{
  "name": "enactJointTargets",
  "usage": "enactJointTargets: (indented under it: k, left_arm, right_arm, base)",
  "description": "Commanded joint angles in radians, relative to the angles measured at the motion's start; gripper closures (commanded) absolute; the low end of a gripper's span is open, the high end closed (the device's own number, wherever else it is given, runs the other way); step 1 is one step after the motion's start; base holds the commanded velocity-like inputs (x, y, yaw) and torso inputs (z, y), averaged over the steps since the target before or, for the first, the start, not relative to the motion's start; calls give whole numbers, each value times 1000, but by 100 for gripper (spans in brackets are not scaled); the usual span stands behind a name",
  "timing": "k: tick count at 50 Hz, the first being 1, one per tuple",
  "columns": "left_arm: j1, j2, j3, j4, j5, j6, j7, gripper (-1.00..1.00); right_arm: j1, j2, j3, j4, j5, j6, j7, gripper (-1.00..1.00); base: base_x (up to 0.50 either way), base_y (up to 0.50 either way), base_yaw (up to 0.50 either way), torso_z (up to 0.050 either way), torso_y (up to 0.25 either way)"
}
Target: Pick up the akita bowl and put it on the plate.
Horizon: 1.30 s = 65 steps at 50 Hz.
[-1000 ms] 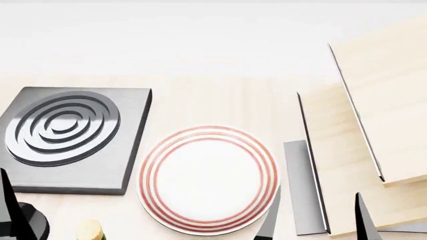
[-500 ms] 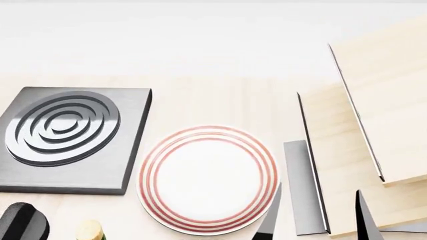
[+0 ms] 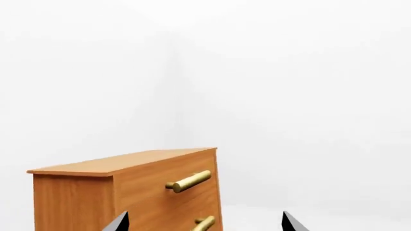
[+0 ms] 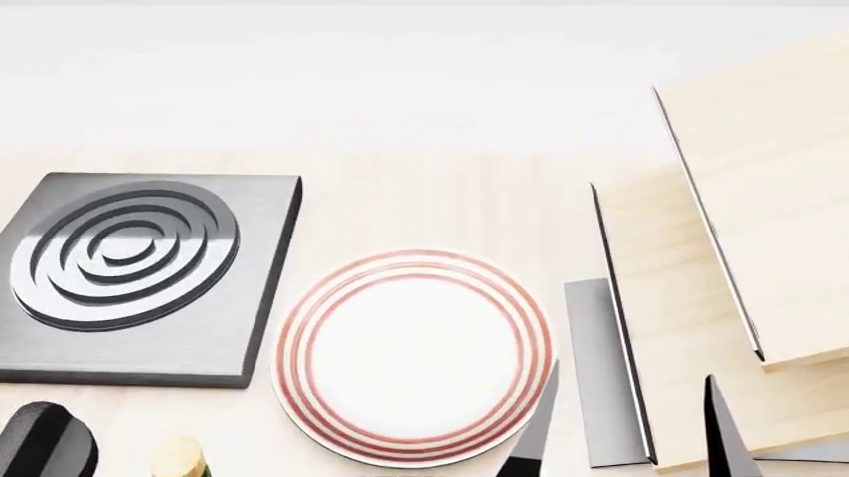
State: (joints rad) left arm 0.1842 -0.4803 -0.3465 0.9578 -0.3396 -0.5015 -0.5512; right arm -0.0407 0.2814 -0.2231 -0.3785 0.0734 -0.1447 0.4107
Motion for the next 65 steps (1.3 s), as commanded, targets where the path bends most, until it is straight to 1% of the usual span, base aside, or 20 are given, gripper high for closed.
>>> enactJointTargets:
  k: [1,4,5,6,7,9,14,16,21,24,27,28,30,32,34,43,44,46,53,65]
  left_arm:
    - [-40,-85,-90,50,-117,-260,-50,-100]
    - [-50,-105,-96,54,-138,-304,-55,-100]
    - [-60,-120,-94,62,-130,-355,-86,-100]
    - [-62,-121,-102,65,-143,-357,-82,-100]
    - [-74,-129,-130,70,-197,-394,-66,-100]
    - [-86,-148,-125,74,-194,-433,-97,-100]
    - [-122,-173,-204,75,-305,-533,-107,-100]
    - [-131,-190,-229,63,-356,-565,-86,-100]
    - [-159,-219,-257,15,-408,-607,-71,-100]
    - [-196,-244,-243,-18,-422,-645,-84,-100]
    - [-275,-274,-232,-91,-492,-734,-81,-100]
    - [-311,-288,-217,-119,-511,-773,-91,-100]
    - [-342,-313,-185,-146,-518,-793,-88,-100]
    - [-383,-329,-172,-179,-573,-848,-73,-100]
    - [-391,-358,-108,-187,-541,-859,-98,-100]
    - [-394,-359,-116,-224,-636,-971,-90,-100]
    - [-401,-348,-136,-235,-658,-986,-87,-100]
    - [-381,-358,-142,-234,-655,-984,-87,-100]
    - [-356,-361,-200,-261,-746,-1043,-74,-100]
    - [-332,-372,-181,-339,-857,-1041,-84,-100]
  right_arm:
    - [7,1,-8,11,-6,5,6,-100]
    - [12,0,-9,18,-6,6,7,-100]
    - [13,-1,-11,22,-6,4,7,-100]
    - [13,-1,-11,24,-6,4,7,-100]
    - [16,-2,-13,25,-6,7,8,-100]
    - [17,-1,-14,23,-7,11,9,-100]
    - [18,0,-13,26,-4,11,11,-100]
    - [19,0,-14,26,-4,13,12,-100]
    - [19,2,-17,27,-6,13,15,-100]
    - [21,1,-20,32,-9,12,16,-100]
    - [27,0,-21,43,-7,12,17,-100]
    - [28,0,-22,45,-6,13,17,-100]
    - [28,1,-22,45,-4,12,16,-100]
    - [28,2,-22,52,-2,7,16,-100]
    - [29,2,-21,56,0,5,17,-100]
    - [30,5,-24,58,3,3,19,-100]
    - [33,4,-25,62,4,3,19,-100]
    - [40,3,-29,70,2,8,18,-100]
    - [44,4,-31,78,8,7,18,-100]
    - [54,4,-35,92,9,11,23,-100]
  base:
    - [0,0,0,0,0]
    - [0,0,0,0,0]
    - [0,0,0,0,0]
    - [0,0,0,0,0]
    - [0,0,0,0,0]
    - [0,0,0,0,0]
    - [0,0,0,0,0]
    - [0,0,0,0,0]
    - [0,0,0,0,0]
    - [0,0,0,0,0]
    - [0,0,0,0,0]
    - [0,0,0,0,0]
    - [0,0,0,0,0]
    - [0,0,0,0,0]
    - [0,0,0,0,0]
    - [0,0,0,0,0]
    - [0,0,0,0,0]
    - [0,0,0,0,0]
    - [0,0,0,0,0]
    - [0,0,0,0,0]
